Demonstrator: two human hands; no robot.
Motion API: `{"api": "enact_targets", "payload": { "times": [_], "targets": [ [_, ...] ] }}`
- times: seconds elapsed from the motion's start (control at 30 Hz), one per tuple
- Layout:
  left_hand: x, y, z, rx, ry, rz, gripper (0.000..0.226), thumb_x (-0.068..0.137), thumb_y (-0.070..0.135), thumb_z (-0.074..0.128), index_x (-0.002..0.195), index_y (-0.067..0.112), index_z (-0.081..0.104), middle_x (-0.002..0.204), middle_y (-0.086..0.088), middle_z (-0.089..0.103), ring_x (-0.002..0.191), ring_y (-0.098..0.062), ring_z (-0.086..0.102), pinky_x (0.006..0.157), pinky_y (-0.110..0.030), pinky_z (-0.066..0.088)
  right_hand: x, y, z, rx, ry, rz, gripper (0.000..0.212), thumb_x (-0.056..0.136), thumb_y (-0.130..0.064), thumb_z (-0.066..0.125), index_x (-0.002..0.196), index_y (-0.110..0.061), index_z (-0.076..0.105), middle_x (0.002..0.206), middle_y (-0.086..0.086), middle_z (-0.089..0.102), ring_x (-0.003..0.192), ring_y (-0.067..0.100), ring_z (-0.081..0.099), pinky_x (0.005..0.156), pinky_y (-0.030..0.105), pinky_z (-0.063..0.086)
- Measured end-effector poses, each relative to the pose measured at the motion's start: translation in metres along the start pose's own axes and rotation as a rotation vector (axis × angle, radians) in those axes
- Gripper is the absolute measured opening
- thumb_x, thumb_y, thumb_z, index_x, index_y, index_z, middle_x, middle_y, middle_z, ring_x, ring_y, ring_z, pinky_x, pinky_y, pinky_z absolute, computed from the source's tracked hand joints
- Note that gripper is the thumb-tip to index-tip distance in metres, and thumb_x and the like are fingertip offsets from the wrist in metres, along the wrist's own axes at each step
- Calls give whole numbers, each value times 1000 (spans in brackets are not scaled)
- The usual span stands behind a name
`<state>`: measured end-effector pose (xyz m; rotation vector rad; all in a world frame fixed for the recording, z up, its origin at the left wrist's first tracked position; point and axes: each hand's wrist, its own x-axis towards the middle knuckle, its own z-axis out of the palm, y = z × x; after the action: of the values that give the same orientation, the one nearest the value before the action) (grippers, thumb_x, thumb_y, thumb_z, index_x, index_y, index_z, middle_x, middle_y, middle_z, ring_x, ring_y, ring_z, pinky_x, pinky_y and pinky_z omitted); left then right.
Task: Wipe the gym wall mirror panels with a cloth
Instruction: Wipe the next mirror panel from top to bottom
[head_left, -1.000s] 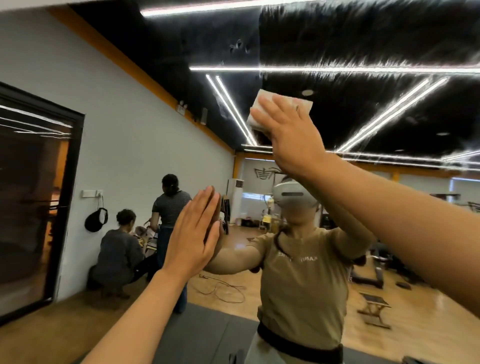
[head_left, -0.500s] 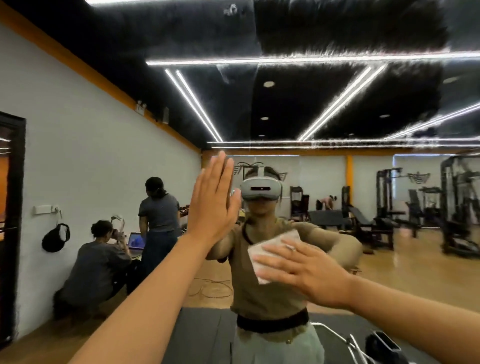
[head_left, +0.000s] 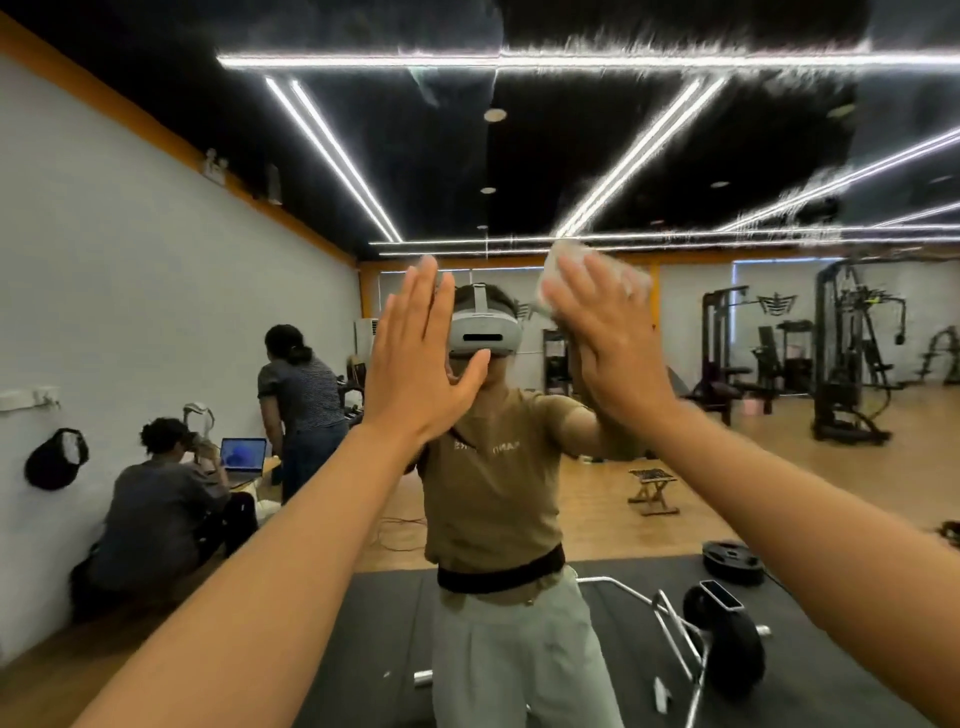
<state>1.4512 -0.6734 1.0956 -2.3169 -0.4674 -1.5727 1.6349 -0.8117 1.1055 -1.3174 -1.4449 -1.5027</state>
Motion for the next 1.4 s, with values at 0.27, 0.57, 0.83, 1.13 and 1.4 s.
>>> {"api": "enact_targets", "payload": {
  "times": [0.27, 0.57, 0.83, 1.13, 1.4],
  "targets": [
    [1, 17, 0, 146, -13, -74, 115, 82, 80, 48, 158, 10, -1, 166, -9, -9, 153, -23, -11, 123, -37, -7, -164, 18, -7, 10, -499, -724, 51, 101, -15, 41, 151, -23, 37, 161, -1, 29, 150, 22, 21, 124, 45, 11],
    [4, 33, -10, 104, -21, -167, 121, 70, 75, 61, 158, 14, 4, 167, -3, -5, 153, -19, -7, 121, -34, -2, -2, 150, -80, -70, -134, -147, 45, 99, -19, 45, 144, -17, 47, 154, 10, 40, 146, 29, 30, 120, 47, 20],
    [6, 47, -9, 74, -74, -313, 124, 63, 74, 55, 159, 16, 1, 167, 0, -6, 153, -19, -7, 124, -42, 8, -106, 122, -62, 28, -167, -203, 66, 85, 3, 62, 145, -16, 42, 155, 11, 37, 147, 30, 26, 123, 44, 8],
    [7, 45, -11, 62, -86, -317, 121, 68, 67, 64, 159, 14, 3, 167, 2, -6, 152, -17, -8, 124, -40, 7, -143, 163, -85, -38, -436, -639, 56, 94, -13, 43, 150, -24, 41, 159, 1, 33, 147, 21, 29, 122, 46, 18],
    [7, 47, -10, 62, -91, -331, 123, 64, 69, 58, 159, 15, 2, 167, 1, -6, 152, -17, -7, 123, -40, 7, -13, 198, -106, 14, -35, 244, 51, 99, -8, 40, 147, -27, 41, 161, 2, 24, 150, 28, 16, 119, 51, 17]
  ]
}}
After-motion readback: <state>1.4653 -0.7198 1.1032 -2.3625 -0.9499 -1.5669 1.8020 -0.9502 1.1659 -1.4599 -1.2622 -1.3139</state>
